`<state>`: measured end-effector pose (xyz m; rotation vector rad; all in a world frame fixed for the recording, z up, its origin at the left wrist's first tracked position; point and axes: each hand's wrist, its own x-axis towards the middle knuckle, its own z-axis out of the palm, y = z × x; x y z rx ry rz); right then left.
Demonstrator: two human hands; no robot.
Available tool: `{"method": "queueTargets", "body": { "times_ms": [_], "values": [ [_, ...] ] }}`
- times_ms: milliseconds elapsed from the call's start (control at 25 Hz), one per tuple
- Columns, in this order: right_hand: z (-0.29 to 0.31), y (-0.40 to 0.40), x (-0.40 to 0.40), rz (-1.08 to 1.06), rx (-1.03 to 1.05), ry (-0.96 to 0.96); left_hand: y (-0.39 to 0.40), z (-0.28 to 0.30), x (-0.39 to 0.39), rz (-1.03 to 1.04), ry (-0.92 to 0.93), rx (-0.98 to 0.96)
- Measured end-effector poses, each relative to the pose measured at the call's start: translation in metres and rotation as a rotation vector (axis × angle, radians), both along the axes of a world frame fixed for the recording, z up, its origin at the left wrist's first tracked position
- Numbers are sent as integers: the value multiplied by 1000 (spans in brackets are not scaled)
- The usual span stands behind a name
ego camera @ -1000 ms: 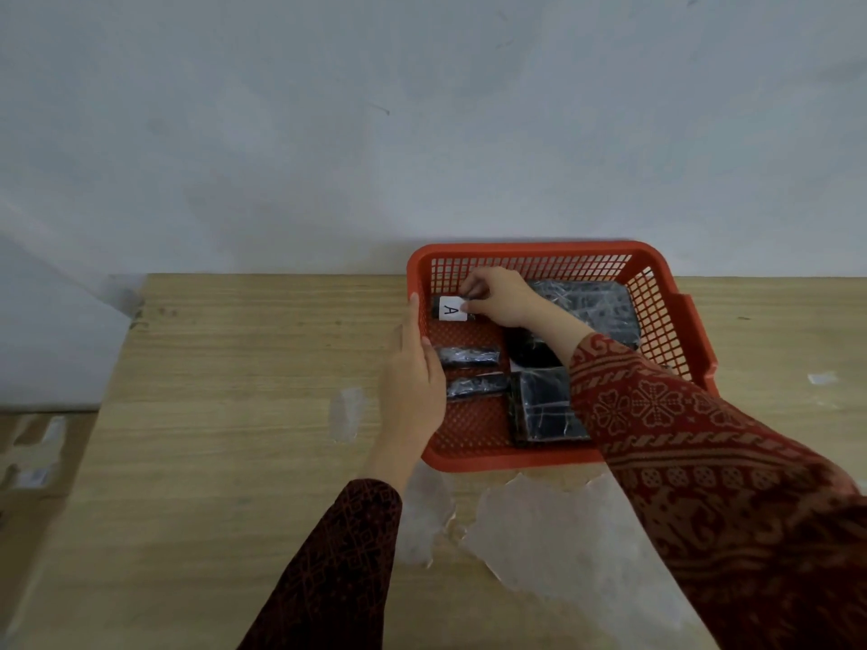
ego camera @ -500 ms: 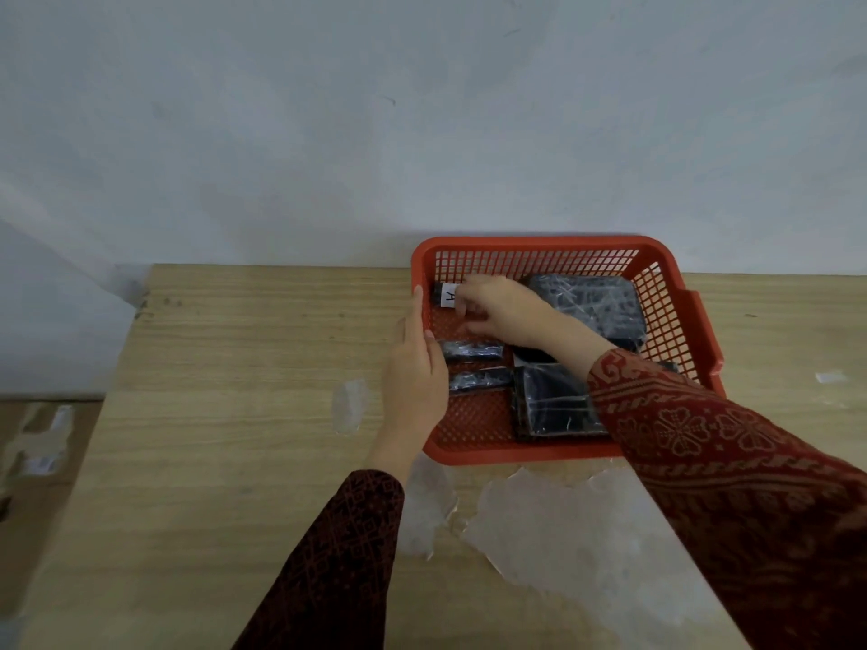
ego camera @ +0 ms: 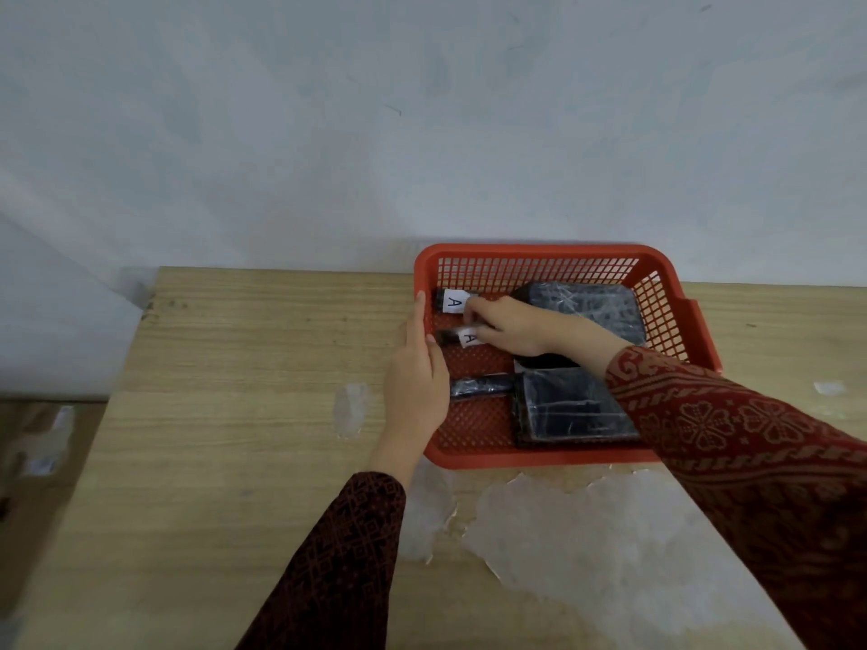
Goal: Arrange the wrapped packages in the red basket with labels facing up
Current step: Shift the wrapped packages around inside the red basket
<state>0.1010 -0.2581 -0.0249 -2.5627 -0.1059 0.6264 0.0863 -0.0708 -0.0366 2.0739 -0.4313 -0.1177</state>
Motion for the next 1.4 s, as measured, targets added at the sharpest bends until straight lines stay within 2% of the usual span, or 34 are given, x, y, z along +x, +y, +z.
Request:
{"method": "queueTargets", "body": {
  "times_ms": [200, 440, 560, 720, 840, 960, 1040, 1200, 1320, 1400],
  "values": [
    [4, -8, 1, -31, 34, -50, 0, -1, 0, 6, 11, 4],
    [-11, 11, 1, -2, -332, -303, -1, -2, 2, 5, 21, 10],
    [-10, 15, -3, -46, -397, -335, -1, 0, -1, -4, 18, 1],
    [0, 23, -12, -118, -355, -298, 1, 2, 1, -14, 42, 0],
    [22, 19, -49, -113, -208, -322, 4, 12, 1, -83, 52, 121],
    [34, 1, -103, -65, -145, -310, 6, 24, -5, -100, 11, 347],
    [37, -19, -135, -58, -191, -242, 10, 31, -20, -86, -80, 446],
    [32, -52, -167, -5, -381, -109, 11, 27, -81, -179, -266, 454],
    [31, -56, -171, 9, -389, -105, 10, 18, -124, -252, -270, 497],
    [38, -55, -174, -4, -368, -171, 10, 13, -140, -260, -265, 552]
  ]
}}
